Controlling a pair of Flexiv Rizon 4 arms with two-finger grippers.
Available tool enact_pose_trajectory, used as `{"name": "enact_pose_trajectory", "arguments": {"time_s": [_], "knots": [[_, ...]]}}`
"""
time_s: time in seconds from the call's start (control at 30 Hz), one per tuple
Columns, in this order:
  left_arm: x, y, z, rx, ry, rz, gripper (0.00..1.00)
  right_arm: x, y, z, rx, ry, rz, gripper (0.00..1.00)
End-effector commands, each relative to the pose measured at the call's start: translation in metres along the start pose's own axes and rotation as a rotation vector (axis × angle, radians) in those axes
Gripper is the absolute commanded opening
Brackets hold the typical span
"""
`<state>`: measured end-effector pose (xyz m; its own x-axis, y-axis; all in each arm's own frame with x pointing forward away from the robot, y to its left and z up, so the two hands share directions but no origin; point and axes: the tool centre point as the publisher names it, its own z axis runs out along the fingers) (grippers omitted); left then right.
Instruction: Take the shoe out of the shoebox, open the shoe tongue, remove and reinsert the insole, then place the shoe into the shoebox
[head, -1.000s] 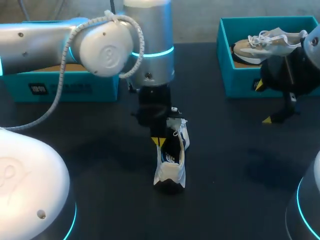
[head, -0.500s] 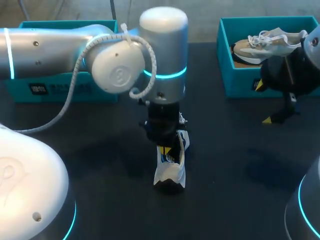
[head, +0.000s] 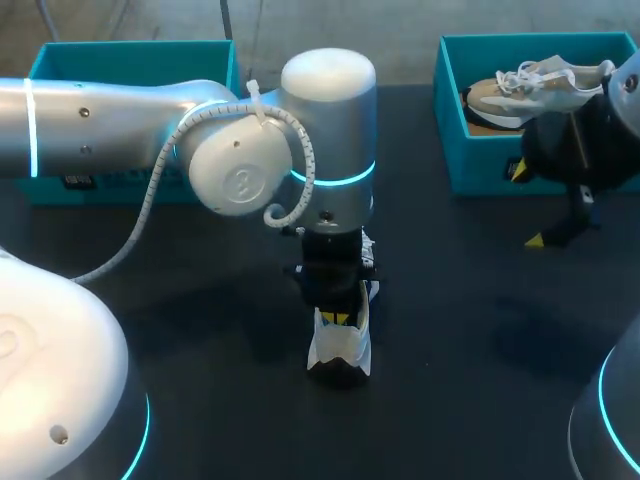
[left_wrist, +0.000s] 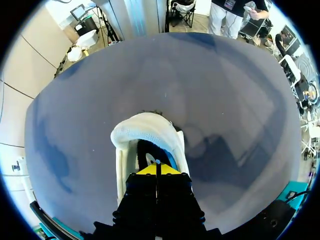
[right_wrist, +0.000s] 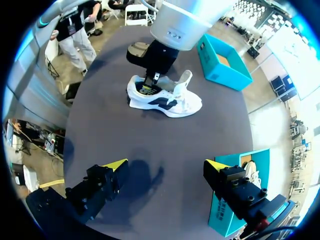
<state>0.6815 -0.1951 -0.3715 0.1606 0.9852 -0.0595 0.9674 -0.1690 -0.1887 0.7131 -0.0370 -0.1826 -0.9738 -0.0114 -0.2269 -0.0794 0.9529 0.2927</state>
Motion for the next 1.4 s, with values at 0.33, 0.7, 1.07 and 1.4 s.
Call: {"name": "enact_pose_trajectory", "arguments": {"time_s": [0.33, 0.7, 1.07, 1.4], "knots": [[0.005, 0.025, -0.010, -0.091, 0.074, 0.001, 0.00, 0.000, 0.000, 0.002, 0.002, 0.000, 0.000, 1.00], [0.007, 0.021, 0.015, -0.064, 0.101, 0.020, 0.00, 0.000, 0.000, 0.002, 0.002, 0.000, 0.000, 1.00], [-0.001, 0.011, 0.038, -0.083, 0.108, 0.022, 0.00, 0.000, 0.000, 0.002, 0.002, 0.000, 0.000, 1.00], [-0.005, 0.006, 0.013, -0.145, 0.043, 0.009, 0.00, 0.000, 0.000, 0.002, 0.002, 0.000, 0.000, 1.00]]}}
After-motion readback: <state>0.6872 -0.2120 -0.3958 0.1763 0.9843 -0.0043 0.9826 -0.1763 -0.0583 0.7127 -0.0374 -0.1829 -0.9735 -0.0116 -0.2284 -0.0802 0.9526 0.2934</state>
